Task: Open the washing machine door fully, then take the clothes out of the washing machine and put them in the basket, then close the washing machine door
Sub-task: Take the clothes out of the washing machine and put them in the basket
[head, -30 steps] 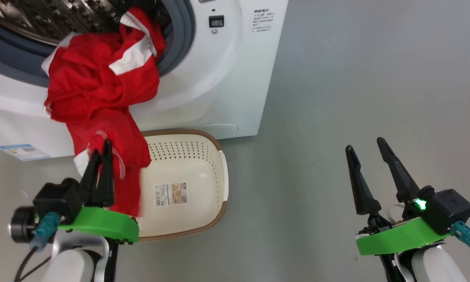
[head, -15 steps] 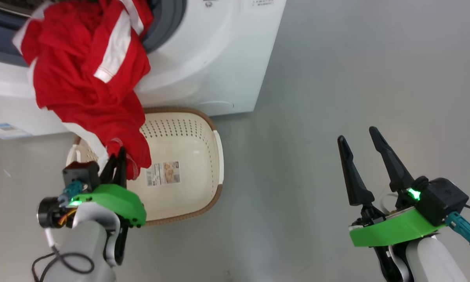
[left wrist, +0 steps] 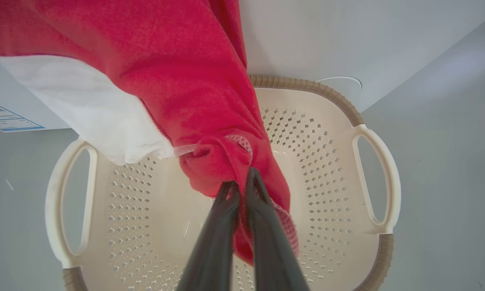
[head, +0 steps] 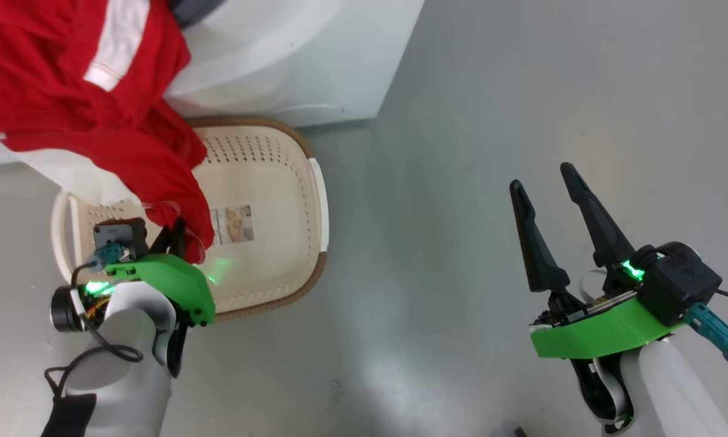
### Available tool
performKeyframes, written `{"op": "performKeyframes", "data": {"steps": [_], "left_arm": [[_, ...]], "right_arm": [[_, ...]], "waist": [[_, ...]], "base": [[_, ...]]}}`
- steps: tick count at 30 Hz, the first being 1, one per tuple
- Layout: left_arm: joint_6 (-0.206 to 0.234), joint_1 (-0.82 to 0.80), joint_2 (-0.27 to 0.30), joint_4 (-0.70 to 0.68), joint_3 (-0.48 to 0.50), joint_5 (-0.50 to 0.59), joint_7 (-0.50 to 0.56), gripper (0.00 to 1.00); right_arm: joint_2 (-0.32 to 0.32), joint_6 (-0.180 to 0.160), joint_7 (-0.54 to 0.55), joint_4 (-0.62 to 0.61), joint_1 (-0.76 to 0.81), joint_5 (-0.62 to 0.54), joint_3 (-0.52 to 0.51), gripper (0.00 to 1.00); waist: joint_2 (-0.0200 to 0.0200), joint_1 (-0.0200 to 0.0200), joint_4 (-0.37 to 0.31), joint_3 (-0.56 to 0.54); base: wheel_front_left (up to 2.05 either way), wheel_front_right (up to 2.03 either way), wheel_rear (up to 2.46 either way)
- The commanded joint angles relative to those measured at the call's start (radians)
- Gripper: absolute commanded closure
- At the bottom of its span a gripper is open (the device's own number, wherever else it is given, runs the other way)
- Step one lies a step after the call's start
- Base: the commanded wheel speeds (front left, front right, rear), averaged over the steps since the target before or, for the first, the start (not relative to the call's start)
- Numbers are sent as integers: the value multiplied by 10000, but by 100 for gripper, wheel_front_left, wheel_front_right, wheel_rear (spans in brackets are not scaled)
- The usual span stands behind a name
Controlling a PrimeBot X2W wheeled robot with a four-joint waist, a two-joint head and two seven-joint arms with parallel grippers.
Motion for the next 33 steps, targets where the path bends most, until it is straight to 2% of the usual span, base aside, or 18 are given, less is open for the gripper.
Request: {"op": "performKeyframes", "data": {"steps": [1,11,30,32,33], "left_arm": [[-37,-75,250,59,188,-76,-112,100],[-122,-314,232,914,59,-67,-127,100],[146,-176,398,1207,-206,-101,82,100],[206,-199,406,1211,-191,-135,53,28],[229,-221,402,1213,-201,-136,36,0]], "right_arm": [[-22,60,-63,-223,-90,47,269,0],[-22,60,-63,-243,-392,163,406,0],[-22,60,-63,-187,-647,236,508,0],[-22,60,-63,-184,-664,239,509,0],[-22,60,-63,-180,-668,237,504,0]], "waist": [[0,0,-220,416],[0,0,-461,1041],[0,0,-603,1423],[0,0,-594,1435],[0,0,-582,1436]], "base": [[0,0,0],[0,0,0],[0,0,0],[0,0,0],[0,0,0]]}}
